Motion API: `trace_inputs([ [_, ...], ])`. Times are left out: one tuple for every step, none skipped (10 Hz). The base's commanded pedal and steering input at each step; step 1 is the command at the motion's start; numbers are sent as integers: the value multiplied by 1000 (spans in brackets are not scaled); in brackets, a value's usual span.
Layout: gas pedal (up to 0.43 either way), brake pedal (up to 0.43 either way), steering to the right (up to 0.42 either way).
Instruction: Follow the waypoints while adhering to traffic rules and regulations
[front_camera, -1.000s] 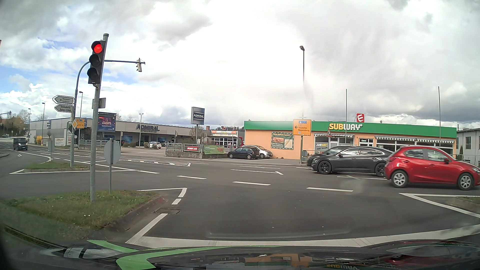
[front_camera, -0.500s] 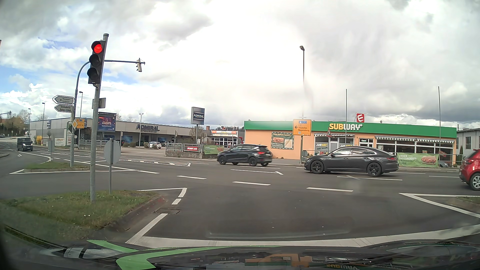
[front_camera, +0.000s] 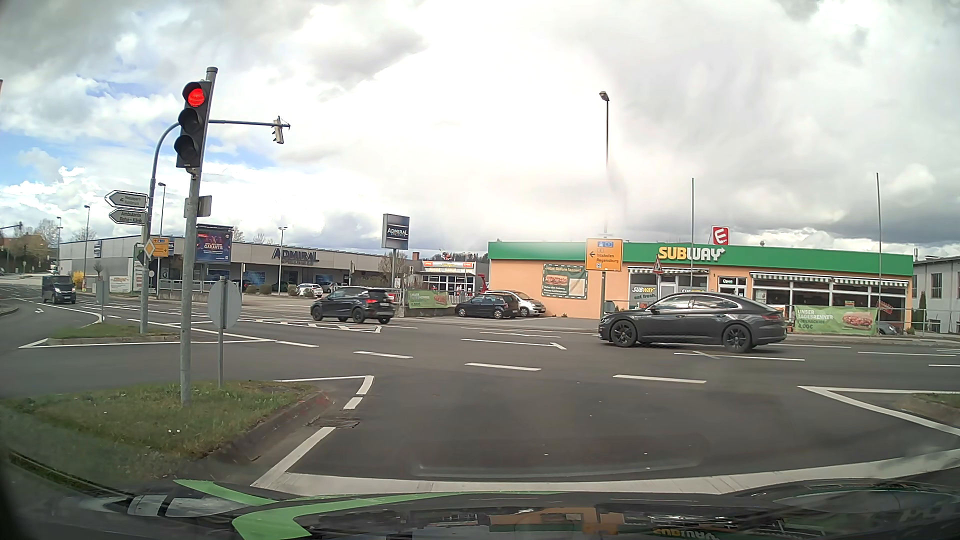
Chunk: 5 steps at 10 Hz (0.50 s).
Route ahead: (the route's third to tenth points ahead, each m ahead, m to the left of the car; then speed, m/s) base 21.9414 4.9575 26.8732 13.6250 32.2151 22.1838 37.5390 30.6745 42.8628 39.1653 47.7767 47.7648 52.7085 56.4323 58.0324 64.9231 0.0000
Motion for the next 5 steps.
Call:
trace_inputs([
  [0,311,12],
  [0,311,12],
  [0,311,12],
  [0,311,12],
  [0,311,12],
])
